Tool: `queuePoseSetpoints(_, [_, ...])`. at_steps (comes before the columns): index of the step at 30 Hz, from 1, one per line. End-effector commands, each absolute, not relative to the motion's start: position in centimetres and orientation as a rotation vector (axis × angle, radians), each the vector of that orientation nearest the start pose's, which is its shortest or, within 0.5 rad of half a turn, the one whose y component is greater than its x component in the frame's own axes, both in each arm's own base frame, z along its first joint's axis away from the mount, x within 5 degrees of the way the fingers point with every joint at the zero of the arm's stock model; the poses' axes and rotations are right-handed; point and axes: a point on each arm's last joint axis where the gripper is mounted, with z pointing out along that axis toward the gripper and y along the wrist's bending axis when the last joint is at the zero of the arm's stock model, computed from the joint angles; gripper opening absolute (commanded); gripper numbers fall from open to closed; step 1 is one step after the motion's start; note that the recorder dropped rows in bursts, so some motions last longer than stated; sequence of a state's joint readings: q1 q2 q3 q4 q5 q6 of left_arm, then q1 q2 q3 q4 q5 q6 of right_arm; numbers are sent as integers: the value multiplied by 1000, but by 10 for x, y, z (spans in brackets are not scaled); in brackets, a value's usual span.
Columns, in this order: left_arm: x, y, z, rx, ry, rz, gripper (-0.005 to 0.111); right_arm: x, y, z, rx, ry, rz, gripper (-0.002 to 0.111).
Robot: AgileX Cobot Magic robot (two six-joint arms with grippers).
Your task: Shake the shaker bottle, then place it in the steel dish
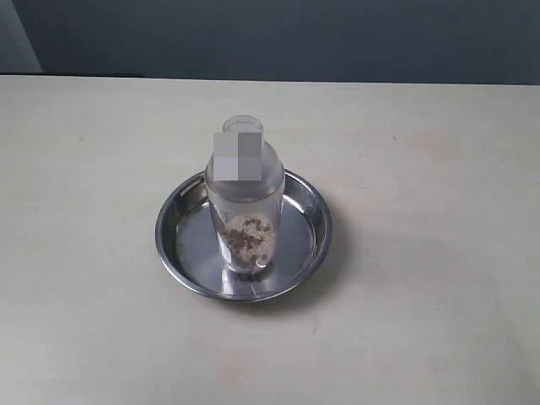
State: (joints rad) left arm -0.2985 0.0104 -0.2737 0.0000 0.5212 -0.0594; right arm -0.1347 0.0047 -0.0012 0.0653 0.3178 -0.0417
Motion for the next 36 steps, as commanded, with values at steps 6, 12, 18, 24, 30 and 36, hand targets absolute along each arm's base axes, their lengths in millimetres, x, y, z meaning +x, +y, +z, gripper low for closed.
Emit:
queuePoseSetpoints(6, [44, -15, 211, 7, 1852, -303, 1, 54, -6, 186, 126, 1784, -68, -1])
queuePoseSetpoints(12, [50, -13, 179, -46, 1911, -284, 1, 54, -6, 186, 126, 1784, -68, -1])
queuePoseSetpoints(18, [55, -7, 194, -13, 1701, -188, 1, 54, -6, 186, 126, 1784, -68, -1])
queuePoseSetpoints(24, [55, -7, 194, -14, 1694, -187, 1, 54, -6, 186, 126, 1784, -68, -1])
queuePoseSetpoints(30, [55, -7, 194, -10, 1694, -183, 1, 54, -6, 186, 126, 1784, -68, -1])
queuePoseSetpoints(36, [55, -7, 194, -10, 1694, -183, 1, 54, -6, 186, 126, 1784, -68, -1])
